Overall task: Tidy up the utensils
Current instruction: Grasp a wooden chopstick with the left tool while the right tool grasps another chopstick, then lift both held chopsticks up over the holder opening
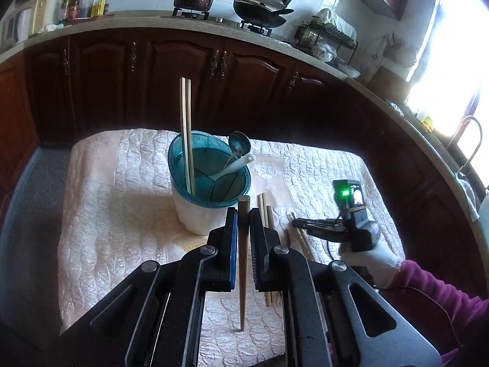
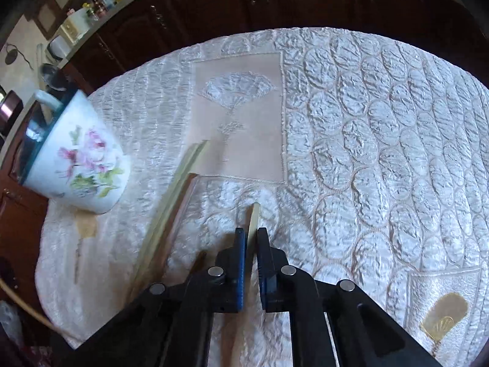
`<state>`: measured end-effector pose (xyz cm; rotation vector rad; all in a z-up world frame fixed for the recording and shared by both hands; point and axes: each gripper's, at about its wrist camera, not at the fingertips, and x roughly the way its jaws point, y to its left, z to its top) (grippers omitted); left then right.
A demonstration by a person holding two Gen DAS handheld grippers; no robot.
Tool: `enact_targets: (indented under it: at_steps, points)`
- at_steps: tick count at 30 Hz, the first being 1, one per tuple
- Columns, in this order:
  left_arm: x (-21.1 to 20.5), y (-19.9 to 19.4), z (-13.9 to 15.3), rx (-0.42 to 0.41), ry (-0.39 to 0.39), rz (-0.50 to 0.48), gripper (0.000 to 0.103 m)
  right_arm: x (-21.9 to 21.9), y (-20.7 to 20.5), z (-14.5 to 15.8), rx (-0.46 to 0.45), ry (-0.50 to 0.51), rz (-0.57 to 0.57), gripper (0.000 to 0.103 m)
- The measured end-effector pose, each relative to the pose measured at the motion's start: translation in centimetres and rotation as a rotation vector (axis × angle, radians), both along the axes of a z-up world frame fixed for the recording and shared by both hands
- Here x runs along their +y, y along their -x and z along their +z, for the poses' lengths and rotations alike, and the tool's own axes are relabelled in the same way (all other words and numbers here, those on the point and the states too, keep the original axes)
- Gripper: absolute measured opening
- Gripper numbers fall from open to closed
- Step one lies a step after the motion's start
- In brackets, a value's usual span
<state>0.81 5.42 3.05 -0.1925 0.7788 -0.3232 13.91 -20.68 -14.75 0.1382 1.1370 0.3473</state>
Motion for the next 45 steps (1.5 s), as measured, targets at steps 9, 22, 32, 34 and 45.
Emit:
enact_targets:
  at_steps: [9,22,32,34,45]
  points:
    - [1.5,0.2,2.3,-0.039,0.024,0.008,0.006,-2.6,5.0,11.3,-0.233,-0.137,0.052,0.005]
    - [3.0,-1.9,10.0,-0.209,0.006,0.069,0.006,2.0,5.2,24.6,-0.517,-0.329,0.103,0.005]
    - [3.7,-6.7,11.2,-0.279,-0.055,0.159,0.007,11.9,0.3,27.9,-0.642,-0.315,0.149,0.005]
    - [3.7,-8.1,10.5,-0.274,-0.073,0.168,0.007,13.0,-1.1,27.6,-0.649,-0.315,0.148,0.005]
    - [3.3,-12.7,5.7,-0.205,-0.098,0.181,0.007,18.4,-6.7,24.4,-0.716,-0.227,0.165,0.005]
